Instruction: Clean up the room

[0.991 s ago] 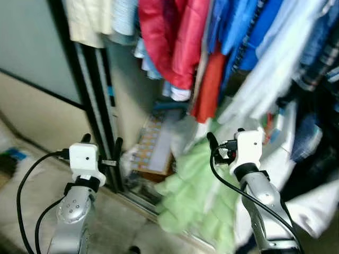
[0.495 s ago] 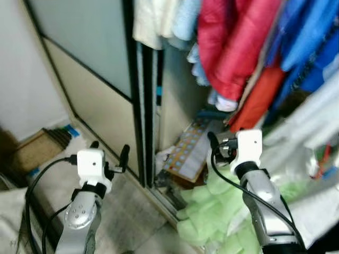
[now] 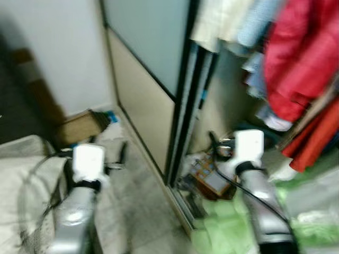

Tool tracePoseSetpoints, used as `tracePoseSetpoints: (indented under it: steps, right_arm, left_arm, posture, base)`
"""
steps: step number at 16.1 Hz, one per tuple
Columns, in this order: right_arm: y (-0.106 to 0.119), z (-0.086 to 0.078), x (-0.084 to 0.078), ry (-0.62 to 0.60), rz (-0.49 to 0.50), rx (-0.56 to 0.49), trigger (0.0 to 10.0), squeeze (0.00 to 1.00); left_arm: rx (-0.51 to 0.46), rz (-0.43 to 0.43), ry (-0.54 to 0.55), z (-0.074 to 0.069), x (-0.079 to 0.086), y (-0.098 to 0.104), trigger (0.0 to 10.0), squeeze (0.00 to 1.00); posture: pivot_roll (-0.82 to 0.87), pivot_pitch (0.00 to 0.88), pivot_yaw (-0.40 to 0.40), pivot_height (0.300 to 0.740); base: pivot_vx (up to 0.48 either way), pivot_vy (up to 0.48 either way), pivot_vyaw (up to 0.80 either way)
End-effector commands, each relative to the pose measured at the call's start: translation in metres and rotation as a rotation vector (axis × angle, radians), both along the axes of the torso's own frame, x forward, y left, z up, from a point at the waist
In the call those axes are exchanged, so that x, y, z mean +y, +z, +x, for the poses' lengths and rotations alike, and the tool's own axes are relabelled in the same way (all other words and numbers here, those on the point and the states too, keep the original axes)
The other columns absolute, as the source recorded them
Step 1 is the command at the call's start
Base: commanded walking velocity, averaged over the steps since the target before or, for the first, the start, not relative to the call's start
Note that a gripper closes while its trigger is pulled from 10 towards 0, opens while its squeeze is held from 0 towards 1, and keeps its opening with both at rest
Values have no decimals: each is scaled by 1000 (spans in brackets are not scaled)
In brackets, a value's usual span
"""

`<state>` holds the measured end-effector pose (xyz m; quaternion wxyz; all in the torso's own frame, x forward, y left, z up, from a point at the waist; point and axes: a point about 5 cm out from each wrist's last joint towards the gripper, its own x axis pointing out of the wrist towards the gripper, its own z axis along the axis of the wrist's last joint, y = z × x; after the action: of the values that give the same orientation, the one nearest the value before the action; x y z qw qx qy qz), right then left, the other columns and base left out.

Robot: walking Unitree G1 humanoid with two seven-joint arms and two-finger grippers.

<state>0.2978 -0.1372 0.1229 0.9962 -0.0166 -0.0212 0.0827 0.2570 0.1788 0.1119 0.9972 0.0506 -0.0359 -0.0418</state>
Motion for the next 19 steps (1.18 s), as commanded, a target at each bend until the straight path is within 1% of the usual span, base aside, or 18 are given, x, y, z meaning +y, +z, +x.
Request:
tracePoseSetpoints:
  steps: [1, 4, 6, 7, 9, 10, 12, 13, 15, 19]
  right_arm:
    - [-2, 1, -9, -39, 13, 1, 10000, 0]
    - [-4, 2, -8, -64, 42, -2, 10000, 0]
    - [-4, 3, -8, -57, 27, -7, 10000, 0]
    - [-3, 3, -5, -33, -1, -12, 10000, 0]
    - [-2, 4, 0, 6, -11, -18, 10000, 0]
    - [-1, 5, 1, 41, -28, -18, 10000, 0]
    - [0, 6, 2, 73, -51, -28, 10000, 0]
    - [1, 9, 4, 86, -63, -34, 10000, 0]
    - [5, 14, 6, 92, -60, -43, 10000, 0]
    - [6, 13, 10, 124, -76, -55, 10000, 0]
  left_arm:
    - [-1, -5, -23, 1, -6, 2, 10000, 0]
    - [-5, 18, -44, 7, -5, 6, 10000, 0]
    - [-9, 17, -41, 11, -4, 8, 10000, 0]
    - [-11, 13, -44, 11, -7, 8, 10000, 0]
    - [-11, 7, -45, 9, -10, 7, 10000, 0]
    - [-5, -1, -32, 5, -11, 3, 10000, 0]
    - [0, -6, -12, 2, -11, 1, 10000, 0]
    - [3, -11, -7, 1, -12, 0, 10000, 0]
    - [0, -19, 3, 1, -12, 0, 10000, 0]
    - [-6, -20, 27, 2, -7, 2, 10000, 0]
  posture:
    - [-12, 43, -35, 740]
    - [-13, 37, -19, 740]
    - [-14, 30, -23, 740]
    - [-13, 27, -29, 740]
    - [-8, 26, -43, 740]
    - [-8, 32, -62, 740]
    - [-9, 35, -73, 740]
    - [-6, 37, -79, 740]
    - [-3, 42, -82, 740]
    - [-8, 54, -87, 740]
  base:
    - [0, 0, 563]
    - [0, 0, 0]
    - [0, 0, 0]
    - [0, 0, 0]
    - [0, 0, 0]
    - [0, 0, 800]
    - [0, 0, 800]
    - [0, 0, 800]
    - [0, 0, 800]
    - [0, 0, 800]
